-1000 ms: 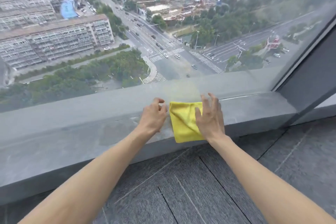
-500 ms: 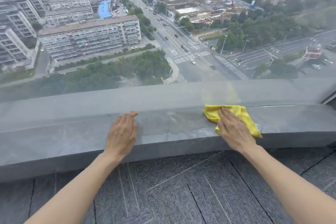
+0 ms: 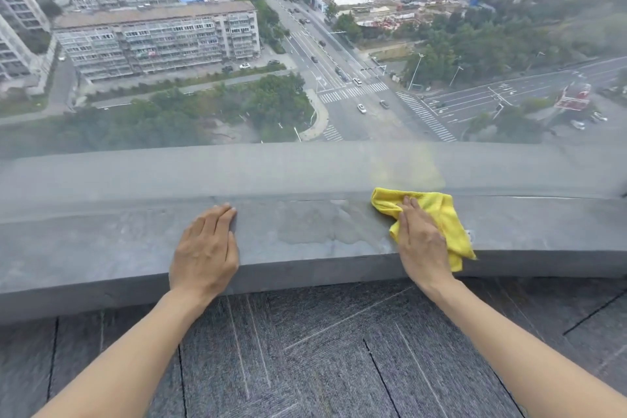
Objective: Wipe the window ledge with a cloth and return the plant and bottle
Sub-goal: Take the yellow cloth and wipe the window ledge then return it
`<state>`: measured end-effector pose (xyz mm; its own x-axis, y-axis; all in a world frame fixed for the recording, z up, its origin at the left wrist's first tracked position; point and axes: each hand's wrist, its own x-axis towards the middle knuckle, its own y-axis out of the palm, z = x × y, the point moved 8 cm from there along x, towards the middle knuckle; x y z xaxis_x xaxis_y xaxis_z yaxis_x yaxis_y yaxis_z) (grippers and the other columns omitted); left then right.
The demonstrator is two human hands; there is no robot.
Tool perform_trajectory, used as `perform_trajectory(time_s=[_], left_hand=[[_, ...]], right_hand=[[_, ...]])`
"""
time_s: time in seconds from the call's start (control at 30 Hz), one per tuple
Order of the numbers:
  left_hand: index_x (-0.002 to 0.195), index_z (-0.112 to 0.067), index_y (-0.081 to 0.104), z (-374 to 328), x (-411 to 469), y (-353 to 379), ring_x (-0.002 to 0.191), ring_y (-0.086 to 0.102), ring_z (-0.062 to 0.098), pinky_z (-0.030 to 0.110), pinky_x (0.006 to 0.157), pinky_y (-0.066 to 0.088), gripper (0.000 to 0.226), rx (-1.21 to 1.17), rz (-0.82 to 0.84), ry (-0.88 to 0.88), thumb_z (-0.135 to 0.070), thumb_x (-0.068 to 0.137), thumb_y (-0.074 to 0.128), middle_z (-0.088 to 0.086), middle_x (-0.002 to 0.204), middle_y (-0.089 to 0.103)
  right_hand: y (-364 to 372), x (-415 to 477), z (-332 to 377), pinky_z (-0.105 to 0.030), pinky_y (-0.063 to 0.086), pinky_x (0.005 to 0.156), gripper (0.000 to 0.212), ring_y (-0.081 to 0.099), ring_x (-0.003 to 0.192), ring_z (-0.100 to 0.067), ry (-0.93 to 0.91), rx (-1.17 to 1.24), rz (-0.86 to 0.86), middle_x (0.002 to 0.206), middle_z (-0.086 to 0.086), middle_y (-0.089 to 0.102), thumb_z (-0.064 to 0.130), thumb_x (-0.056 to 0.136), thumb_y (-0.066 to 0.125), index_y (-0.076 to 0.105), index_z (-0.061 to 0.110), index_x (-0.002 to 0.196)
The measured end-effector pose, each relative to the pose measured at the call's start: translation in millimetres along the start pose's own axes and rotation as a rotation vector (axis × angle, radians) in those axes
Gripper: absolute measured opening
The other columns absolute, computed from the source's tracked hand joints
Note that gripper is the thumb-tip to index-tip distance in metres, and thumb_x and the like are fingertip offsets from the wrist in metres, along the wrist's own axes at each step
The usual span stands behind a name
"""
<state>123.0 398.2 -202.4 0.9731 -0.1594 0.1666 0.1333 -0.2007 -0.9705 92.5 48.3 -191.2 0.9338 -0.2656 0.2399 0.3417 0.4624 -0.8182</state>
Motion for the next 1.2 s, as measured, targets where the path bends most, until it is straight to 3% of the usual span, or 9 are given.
perform_trajectory(time_s=[0.13, 0.4, 0.63, 0.73, 0.83, 0.93, 1.1, 1.2], left_hand=[[0.131, -0.008, 0.054, -1, -1, -2, 0.126, 0.053, 0.024, 0.044, 0.109, 0.041, 0.047, -0.010, -0.006, 0.004, -0.023, 0.091, 0.034, 0.006, 0.136, 0.058], [0.139, -0.014, 0.050, 6, -3, 0, 0.137, 0.044, 0.018, 0.037, 0.119, 0.027, 0.049, -0.073, 0.015, 0.001, -0.026, 0.095, 0.034, 0.001, 0.146, 0.051], [0.147, -0.015, 0.041, 19, 0, -2, 0.145, 0.034, 0.017, 0.038, 0.121, 0.022, 0.061, -0.082, 0.070, 0.070, -0.035, 0.094, 0.018, 0.000, 0.154, 0.040], [0.150, -0.016, 0.036, 24, -4, 2, 0.147, 0.029, 0.016, 0.037, 0.122, 0.017, 0.063, -0.023, 0.077, 0.082, -0.038, 0.094, 0.017, -0.001, 0.157, 0.035], [0.148, -0.015, 0.039, 23, -5, 3, 0.145, 0.035, 0.017, 0.038, 0.121, 0.022, 0.058, 0.021, 0.051, 0.075, -0.033, 0.095, 0.023, 0.000, 0.155, 0.040], [0.142, -0.014, 0.048, 23, -4, -1, 0.139, 0.044, 0.019, 0.040, 0.117, 0.032, 0.055, 0.025, 0.014, 0.072, -0.028, 0.093, 0.030, 0.001, 0.148, 0.050], [0.139, -0.014, 0.053, 22, -4, -4, 0.134, 0.050, 0.020, 0.040, 0.112, 0.038, 0.052, 0.009, -0.008, 0.074, -0.025, 0.092, 0.033, 0.001, 0.143, 0.055], [0.140, -0.013, 0.052, 20, -4, -4, 0.135, 0.049, 0.020, 0.040, 0.114, 0.035, 0.053, 0.016, -0.004, 0.085, -0.025, 0.092, 0.034, 0.001, 0.144, 0.055]], right_hand=[[19, -4, 31, -0.024, 0.022, 0.113, 0.033, 0.041, 0.141, -0.024, -0.046, 0.034, 0.069, 0.145, -0.015, 0.050, 0.012, 0.103, 0.043, 0.056, 0.001, 0.132], [34, -7, 66, -0.031, 0.025, 0.115, 0.040, 0.037, 0.143, -0.024, 0.037, 0.180, 0.113, 0.149, -0.015, 0.045, 0.019, 0.107, 0.034, 0.050, 0.002, 0.138], [65, -14, 118, -0.027, 0.029, 0.110, 0.036, 0.047, 0.136, -0.020, -0.194, 0.112, 0.162, 0.141, -0.012, 0.056, 0.016, 0.105, 0.039, 0.056, 0.003, 0.133], [66, -11, 129, -0.031, 0.036, 0.108, 0.038, 0.056, 0.128, -0.021, -0.299, 0.049, 0.113, 0.130, -0.011, 0.065, 0.021, 0.103, 0.038, 0.064, 0.003, 0.124], [68, -14, 138, -0.026, 0.032, 0.104, 0.040, 0.060, 0.123, -0.020, -0.413, 0.028, 0.065, 0.126, -0.008, 0.068, 0.024, 0.100, 0.037, 0.068, 0.005, 0.116], [78, -16, 159, -0.031, 0.036, 0.107, 0.032, 0.059, 0.124, -0.019, -0.543, 0.048, 0.087, 0.128, -0.008, 0.066, 0.019, 0.099, 0.042, 0.067, 0.006, 0.114], [107, -19, 186, -0.040, 0.035, 0.115, 0.028, 0.052, 0.132, -0.023, -0.657, 0.085, 0.282, 0.139, -0.011, 0.058, 0.018, 0.103, 0.044, 0.062, 0.005, 0.120], [113, -25, 181, -0.039, 0.032, 0.117, 0.035, 0.047, 0.137, -0.022, -0.668, 0.069, 0.334, 0.142, -0.007, 0.056, 0.024, 0.103, 0.040, 0.063, 0.007, 0.122]])
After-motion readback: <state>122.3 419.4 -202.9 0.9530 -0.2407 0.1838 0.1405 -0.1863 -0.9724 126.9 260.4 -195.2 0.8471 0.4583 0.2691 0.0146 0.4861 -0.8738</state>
